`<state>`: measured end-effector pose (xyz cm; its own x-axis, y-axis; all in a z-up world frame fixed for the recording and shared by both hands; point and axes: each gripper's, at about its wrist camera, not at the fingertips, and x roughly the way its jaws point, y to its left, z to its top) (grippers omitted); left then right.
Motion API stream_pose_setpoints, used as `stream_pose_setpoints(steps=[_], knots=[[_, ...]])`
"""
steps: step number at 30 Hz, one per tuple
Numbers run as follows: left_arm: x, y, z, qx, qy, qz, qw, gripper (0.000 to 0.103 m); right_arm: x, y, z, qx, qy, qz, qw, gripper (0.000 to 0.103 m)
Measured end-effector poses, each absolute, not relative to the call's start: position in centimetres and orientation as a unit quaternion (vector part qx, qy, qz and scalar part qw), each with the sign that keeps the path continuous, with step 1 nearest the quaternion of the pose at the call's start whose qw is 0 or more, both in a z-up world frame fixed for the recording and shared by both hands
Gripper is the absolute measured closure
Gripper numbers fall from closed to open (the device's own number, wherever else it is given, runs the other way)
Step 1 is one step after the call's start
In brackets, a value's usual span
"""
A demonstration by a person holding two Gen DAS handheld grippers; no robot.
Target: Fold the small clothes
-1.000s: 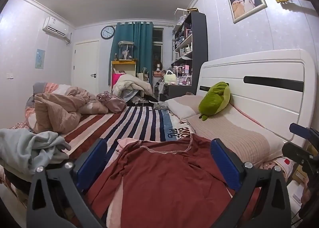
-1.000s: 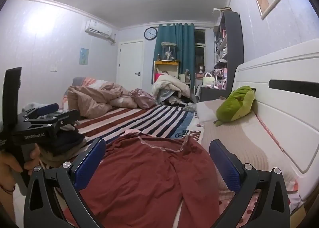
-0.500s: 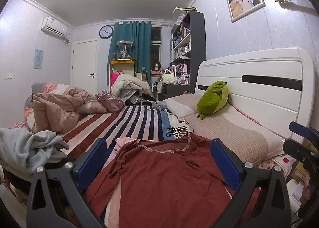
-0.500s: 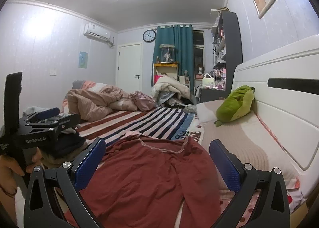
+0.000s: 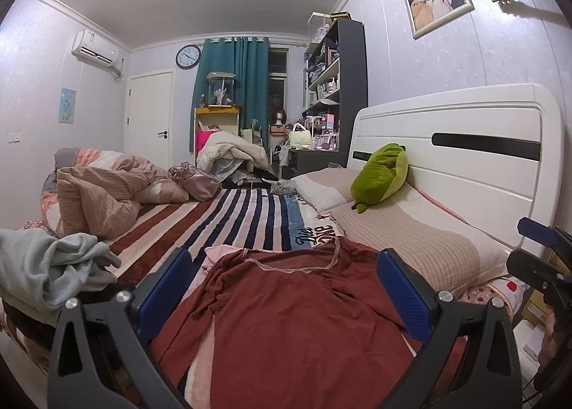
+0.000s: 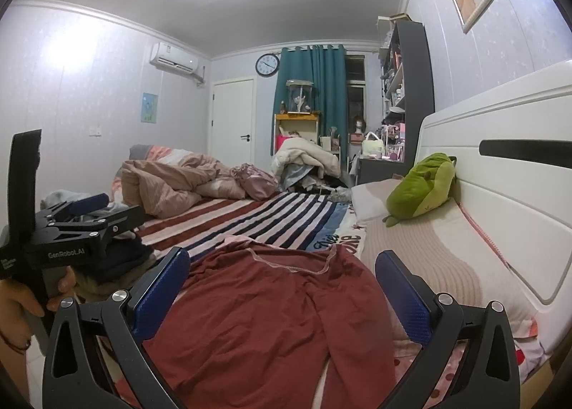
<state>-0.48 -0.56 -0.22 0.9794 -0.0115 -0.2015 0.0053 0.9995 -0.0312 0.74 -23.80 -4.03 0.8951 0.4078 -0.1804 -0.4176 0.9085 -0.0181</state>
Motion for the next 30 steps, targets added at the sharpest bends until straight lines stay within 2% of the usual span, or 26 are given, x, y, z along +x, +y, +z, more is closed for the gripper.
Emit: stream_pose_setpoints(steps=[30], knots=[[0.06, -0.05, -0.64, -0.023, 0.117, -0.009, 0.993, 0.001, 0.39, -23.98, -4.22, -0.022, 0.097, 0.214, 0.972, 0.0]])
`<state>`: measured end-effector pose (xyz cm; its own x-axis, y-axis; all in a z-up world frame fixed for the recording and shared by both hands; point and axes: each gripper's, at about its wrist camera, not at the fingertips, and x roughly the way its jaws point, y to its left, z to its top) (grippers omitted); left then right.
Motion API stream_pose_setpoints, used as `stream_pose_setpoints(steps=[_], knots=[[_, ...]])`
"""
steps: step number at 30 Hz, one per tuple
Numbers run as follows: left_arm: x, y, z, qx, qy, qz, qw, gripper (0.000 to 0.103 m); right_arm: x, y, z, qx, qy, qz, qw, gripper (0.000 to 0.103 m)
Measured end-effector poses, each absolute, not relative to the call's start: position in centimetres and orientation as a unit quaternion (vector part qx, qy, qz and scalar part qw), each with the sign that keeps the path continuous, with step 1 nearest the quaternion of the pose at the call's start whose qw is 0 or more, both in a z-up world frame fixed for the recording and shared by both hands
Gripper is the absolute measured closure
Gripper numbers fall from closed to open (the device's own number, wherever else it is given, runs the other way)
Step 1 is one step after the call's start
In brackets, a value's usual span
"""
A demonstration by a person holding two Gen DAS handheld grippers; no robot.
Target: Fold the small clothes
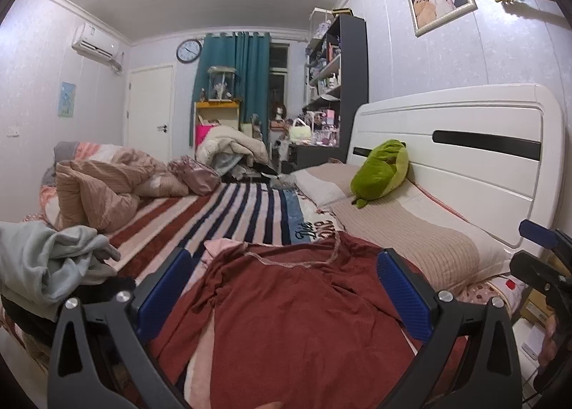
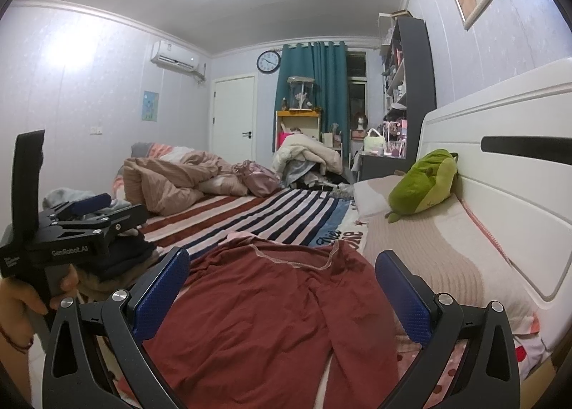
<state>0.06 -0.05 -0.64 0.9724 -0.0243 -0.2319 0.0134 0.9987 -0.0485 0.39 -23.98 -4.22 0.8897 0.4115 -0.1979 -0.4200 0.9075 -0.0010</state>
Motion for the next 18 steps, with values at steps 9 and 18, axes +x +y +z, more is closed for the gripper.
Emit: stream_pose_setpoints(steps=[9, 18], knots=[[0.5, 3.6, -2.9, -0.037, 0.152, -0.003, 0.988, 0.001, 2.4, -23.4, -6.4, -0.017, 0.13, 0.196, 0.972, 0.0], [0.7, 13.9, -10.8, -0.119, 0.222, 0.022, 0.967, 0.007, 7.0, -20.5, -10.8, 0.018, 0.207, 0.233, 0.95, 0.0]])
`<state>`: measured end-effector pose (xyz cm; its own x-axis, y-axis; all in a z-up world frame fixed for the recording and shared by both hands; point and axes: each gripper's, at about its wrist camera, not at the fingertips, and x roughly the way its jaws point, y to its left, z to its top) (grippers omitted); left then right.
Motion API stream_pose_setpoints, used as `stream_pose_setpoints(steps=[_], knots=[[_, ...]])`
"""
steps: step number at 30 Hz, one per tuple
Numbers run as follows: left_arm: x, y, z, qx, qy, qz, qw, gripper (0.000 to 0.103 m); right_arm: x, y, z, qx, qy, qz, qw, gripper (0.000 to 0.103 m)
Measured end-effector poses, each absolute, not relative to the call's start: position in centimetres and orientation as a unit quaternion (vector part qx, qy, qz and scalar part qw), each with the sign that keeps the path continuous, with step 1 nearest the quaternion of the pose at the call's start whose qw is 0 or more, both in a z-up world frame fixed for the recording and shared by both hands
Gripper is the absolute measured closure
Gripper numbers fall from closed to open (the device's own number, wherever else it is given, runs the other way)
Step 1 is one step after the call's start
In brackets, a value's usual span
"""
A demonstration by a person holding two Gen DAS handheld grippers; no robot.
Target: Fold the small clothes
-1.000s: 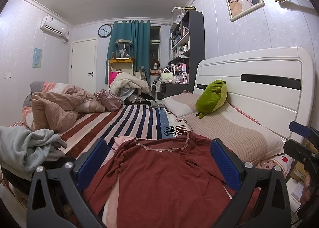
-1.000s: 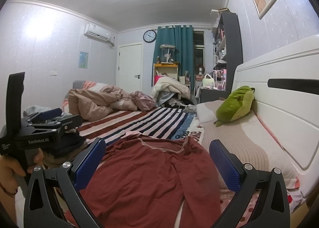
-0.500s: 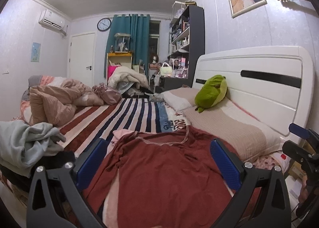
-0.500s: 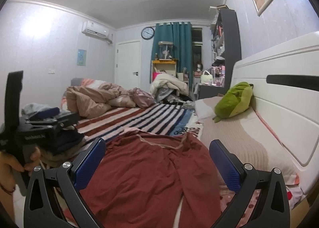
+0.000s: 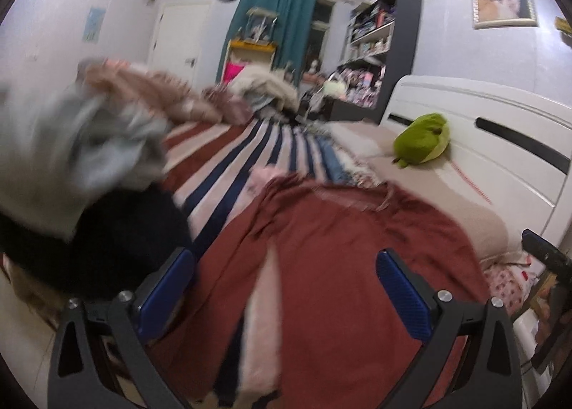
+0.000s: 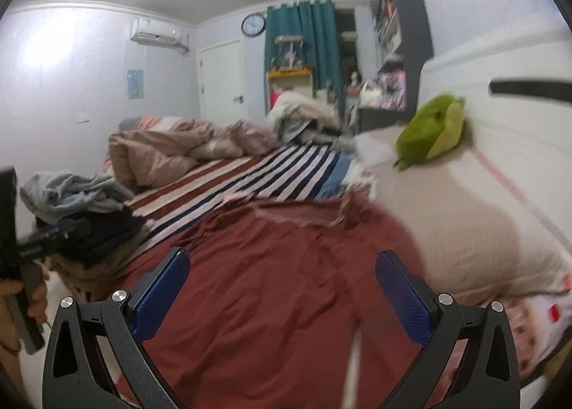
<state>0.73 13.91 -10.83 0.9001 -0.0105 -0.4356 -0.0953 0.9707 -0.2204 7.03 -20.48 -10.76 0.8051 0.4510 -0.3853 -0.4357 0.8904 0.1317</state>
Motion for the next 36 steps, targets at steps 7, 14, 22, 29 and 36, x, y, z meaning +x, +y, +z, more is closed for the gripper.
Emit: stream_pose_setpoints(steps=[7, 14, 22, 29, 36], knots=[[0.4, 18.5, -18.2, -0.128, 0.291, 0.048, 0.947, 0.034, 8.0, -17.8, -13.9, -0.003, 0.261, 0.243, 0.934, 0.003], [0.6, 18.0, -21.1, -0.098, 0.309, 0.025, 0.946, 0.041, 8.2, -16.7, -13.6, -0.022, 0.263, 0.242, 0.934, 0.003], [-2.2, 18.7, -22.0, -0.142, 0.3, -0.011, 0.943, 0.041, 7.8, -16.6, -13.4, -0.025, 0.265, 0.243, 0.933, 0.003], [-2.1, 21.1, -25.2, -0.154, 0.326, 0.052, 0.931, 0.041, 7.7, -16.5, -13.4, -0.024, 0.264, 0.243, 0.933, 0.003], [0.1, 21.8, -26.6, -0.162, 0.352, 0.057, 0.92, 0.102, 6.9, -16.9, -13.1, -0.022, 0.26, 0.243, 0.934, 0.003]])
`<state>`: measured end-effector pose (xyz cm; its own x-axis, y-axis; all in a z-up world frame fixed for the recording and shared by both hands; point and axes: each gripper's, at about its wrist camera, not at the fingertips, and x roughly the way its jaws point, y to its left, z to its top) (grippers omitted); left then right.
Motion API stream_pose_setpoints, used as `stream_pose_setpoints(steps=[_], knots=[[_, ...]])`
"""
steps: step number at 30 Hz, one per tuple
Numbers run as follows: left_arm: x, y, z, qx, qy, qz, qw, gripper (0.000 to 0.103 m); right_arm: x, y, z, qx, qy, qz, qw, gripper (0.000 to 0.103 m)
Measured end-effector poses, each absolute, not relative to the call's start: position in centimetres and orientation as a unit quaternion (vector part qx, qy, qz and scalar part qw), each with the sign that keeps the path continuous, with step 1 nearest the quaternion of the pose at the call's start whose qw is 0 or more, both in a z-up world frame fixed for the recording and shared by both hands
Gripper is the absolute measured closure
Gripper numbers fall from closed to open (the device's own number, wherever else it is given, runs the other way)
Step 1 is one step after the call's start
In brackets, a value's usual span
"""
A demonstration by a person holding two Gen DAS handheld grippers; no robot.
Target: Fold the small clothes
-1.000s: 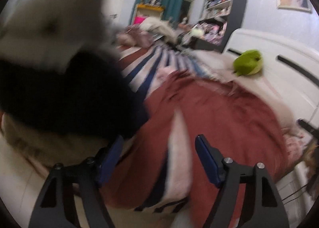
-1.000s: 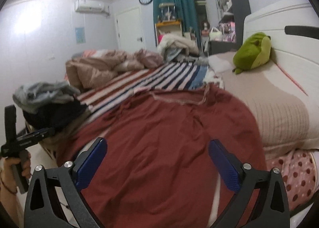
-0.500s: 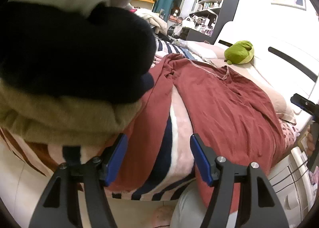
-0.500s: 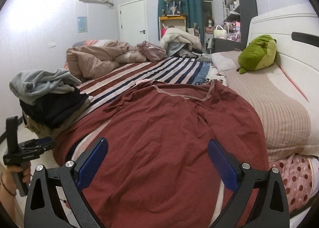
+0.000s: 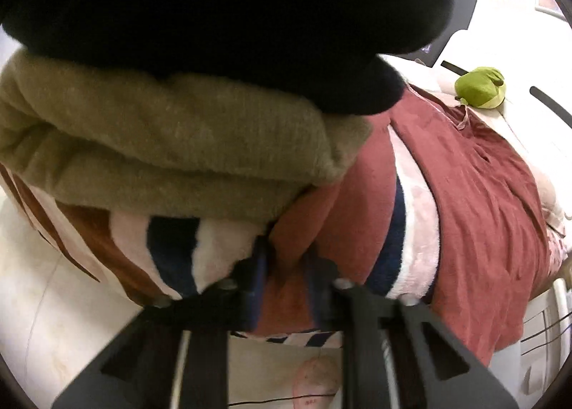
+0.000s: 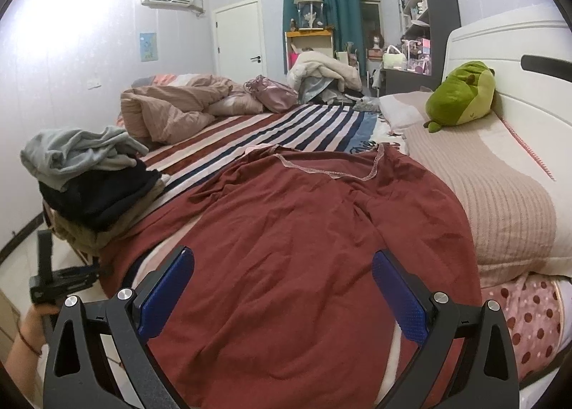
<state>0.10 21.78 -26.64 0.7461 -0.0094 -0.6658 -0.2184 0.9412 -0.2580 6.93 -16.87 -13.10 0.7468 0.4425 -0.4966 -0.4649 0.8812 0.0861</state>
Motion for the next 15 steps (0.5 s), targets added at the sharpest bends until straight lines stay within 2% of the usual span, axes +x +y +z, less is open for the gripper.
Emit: stream_pose_setpoints(steps=[8, 15], knots=[[-1.1, 18.9, -21.4, -0.151, 0.315, -0.016, 0.937, 0.101, 6.9, -18.5, -12.6, 0.0, 0.254, 0.24, 0.937, 0.003], [1.4, 14.1, -12.5, -0.079, 0.244, -0.042, 0.966, 0.101, 6.6, -20.8, -13.0, 0.023, 0.242, 0.251, 0.937, 0.003]])
